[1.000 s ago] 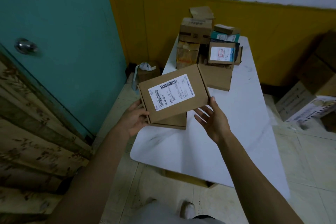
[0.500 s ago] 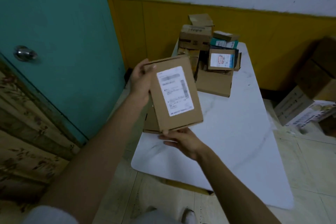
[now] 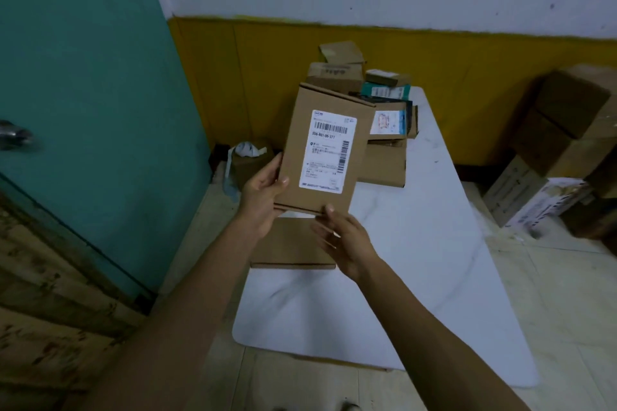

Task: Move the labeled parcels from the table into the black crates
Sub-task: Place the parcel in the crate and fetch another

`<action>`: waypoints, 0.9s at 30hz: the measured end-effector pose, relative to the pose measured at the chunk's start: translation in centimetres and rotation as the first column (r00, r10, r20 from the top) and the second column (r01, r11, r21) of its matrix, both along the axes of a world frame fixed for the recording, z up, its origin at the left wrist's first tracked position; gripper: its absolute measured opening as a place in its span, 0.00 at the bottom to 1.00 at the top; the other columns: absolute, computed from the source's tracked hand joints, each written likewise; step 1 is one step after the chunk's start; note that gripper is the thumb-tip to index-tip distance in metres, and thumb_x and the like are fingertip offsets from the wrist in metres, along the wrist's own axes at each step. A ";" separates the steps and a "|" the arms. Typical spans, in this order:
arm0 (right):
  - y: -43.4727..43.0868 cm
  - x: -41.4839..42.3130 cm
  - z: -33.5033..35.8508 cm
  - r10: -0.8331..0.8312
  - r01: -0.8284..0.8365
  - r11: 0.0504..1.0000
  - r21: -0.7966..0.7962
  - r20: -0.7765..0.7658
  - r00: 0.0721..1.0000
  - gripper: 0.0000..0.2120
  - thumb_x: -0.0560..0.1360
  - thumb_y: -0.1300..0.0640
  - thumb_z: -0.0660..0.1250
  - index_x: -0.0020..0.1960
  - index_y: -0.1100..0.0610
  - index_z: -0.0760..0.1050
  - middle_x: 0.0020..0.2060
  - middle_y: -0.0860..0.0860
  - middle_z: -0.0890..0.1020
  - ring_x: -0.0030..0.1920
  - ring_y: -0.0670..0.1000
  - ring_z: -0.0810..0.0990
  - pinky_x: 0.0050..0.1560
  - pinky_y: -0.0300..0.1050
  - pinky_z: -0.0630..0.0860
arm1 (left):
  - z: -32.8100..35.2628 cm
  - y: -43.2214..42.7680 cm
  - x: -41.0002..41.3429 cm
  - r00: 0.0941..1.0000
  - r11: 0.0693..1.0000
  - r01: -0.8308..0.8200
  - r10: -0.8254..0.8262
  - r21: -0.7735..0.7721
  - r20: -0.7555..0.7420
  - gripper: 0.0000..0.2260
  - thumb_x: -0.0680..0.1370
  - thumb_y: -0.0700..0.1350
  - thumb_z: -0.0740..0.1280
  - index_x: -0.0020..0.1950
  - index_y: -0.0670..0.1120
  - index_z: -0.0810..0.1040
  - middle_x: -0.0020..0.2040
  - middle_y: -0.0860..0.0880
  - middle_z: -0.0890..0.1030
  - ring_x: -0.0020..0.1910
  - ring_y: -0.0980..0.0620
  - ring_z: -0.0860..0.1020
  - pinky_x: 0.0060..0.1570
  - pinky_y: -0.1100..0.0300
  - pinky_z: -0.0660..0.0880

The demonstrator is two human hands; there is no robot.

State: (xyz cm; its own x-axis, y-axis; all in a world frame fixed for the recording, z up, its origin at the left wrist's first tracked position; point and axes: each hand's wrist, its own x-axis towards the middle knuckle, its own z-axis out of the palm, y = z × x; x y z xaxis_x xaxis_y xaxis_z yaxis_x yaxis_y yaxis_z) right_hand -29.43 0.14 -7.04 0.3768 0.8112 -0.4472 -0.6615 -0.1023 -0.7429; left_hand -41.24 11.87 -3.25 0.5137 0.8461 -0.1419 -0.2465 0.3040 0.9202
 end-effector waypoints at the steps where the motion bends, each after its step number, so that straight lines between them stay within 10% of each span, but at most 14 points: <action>1: -0.2 0.8 -0.1 -0.043 0.044 0.999 0.016 -0.036 0.998 0.21 0.75 0.54 0.70 0.67 0.56 0.72 0.55 0.55 0.83 0.53 0.55 0.83 0.55 0.49 0.79 | 0.1 0.3 -0.3 1.000 1.000 0.006 -0.006 -0.010 0.003 0.23 0.79 0.35 0.62 0.71 0.51 0.69 0.56 0.54 0.81 0.56 0.50 0.80 0.49 0.49 0.79; 27: -1.5 0.5 -0.9 -0.112 0.112 0.994 0.012 0.053 0.992 0.11 0.79 0.64 0.62 0.60 0.56 0.77 0.53 0.55 0.84 0.51 0.56 0.84 0.52 0.47 0.82 | -1.2 0.9 -2.7 0.990 0.985 0.140 -0.136 -0.102 0.042 0.22 0.79 0.35 0.62 0.70 0.51 0.70 0.61 0.47 0.80 0.60 0.44 0.78 0.52 0.43 0.77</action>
